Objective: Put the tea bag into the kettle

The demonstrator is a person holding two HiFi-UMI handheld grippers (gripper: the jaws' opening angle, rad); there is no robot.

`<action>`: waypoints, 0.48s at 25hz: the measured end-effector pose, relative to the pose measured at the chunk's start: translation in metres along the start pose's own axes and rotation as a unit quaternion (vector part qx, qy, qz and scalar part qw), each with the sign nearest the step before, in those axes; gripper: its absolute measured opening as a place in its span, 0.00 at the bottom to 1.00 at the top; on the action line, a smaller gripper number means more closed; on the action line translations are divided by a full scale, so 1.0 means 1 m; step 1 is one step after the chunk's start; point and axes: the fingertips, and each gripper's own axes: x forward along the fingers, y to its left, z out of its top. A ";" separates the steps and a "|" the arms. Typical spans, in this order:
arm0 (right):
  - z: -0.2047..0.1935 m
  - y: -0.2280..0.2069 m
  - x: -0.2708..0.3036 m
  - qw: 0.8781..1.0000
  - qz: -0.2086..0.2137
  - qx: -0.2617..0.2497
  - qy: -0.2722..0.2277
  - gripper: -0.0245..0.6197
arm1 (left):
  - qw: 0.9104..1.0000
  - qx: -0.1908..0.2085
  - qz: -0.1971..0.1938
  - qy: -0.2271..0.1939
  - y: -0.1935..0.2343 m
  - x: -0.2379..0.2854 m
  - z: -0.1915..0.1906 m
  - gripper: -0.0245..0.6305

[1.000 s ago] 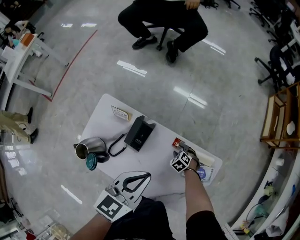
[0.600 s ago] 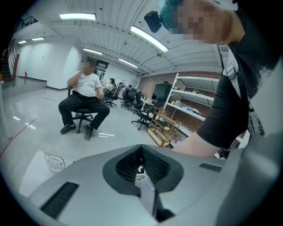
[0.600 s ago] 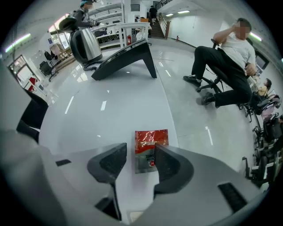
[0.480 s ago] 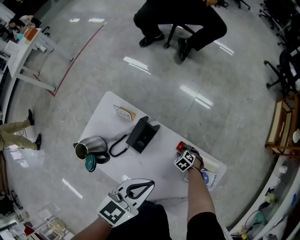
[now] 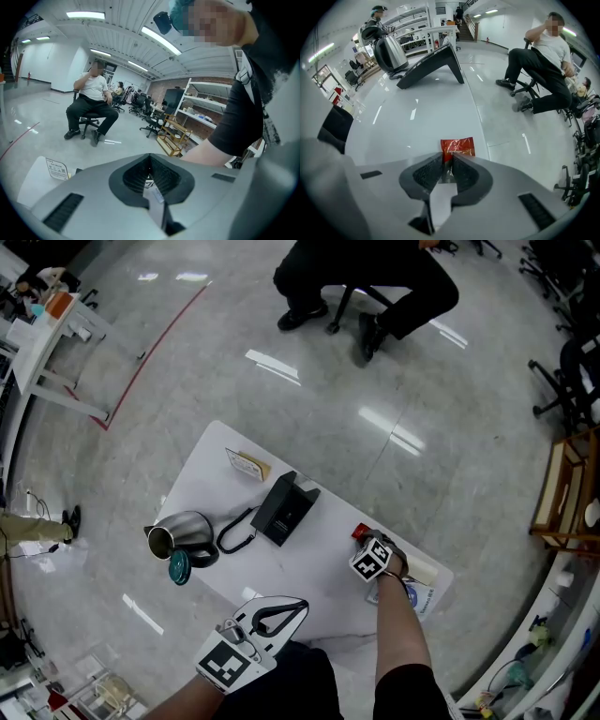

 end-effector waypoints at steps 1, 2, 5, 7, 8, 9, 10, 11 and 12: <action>0.001 0.001 0.000 1.000 0.001 0.001 0.001 0.14 | 1.000 -0.001 0.000 -0.001 0.000 0.000 0.000 0.05; 0.001 0.001 -0.001 1.000 0.002 0.003 0.001 0.13 | 1.000 -0.003 0.000 -0.001 0.001 0.000 0.000 0.05; 0.002 0.003 -0.001 1.000 -0.003 0.005 -0.002 0.07 | 1.000 -0.005 -0.002 0.001 0.000 -0.001 -0.002 0.05; 0.002 0.002 -0.001 1.000 -0.010 0.009 -0.005 0.06 | 1.000 -0.009 -0.001 0.002 -0.001 -0.001 -0.003 0.05; 0.002 0.002 -0.001 1.000 -0.013 0.010 -0.007 0.06 | 1.000 -0.009 -0.001 0.002 -0.001 -0.001 -0.003 0.05; 0.002 0.002 -0.001 1.000 -0.016 0.010 -0.008 0.06 | 1.000 -0.009 -0.001 0.002 -0.001 -0.001 -0.004 0.05; 0.002 0.003 -0.001 1.000 -0.017 0.010 -0.009 0.06 | 1.000 -0.009 -0.001 0.002 -0.001 -0.002 -0.004 0.05; 0.003 0.004 -0.002 1.000 -0.018 0.009 -0.009 0.06 | 1.000 -0.008 -0.001 0.002 -0.001 -0.002 -0.004 0.05; 0.003 0.006 -0.002 1.000 -0.019 0.009 -0.010 0.06 | 1.000 -0.008 -0.001 0.002 0.000 -0.003 -0.004 0.05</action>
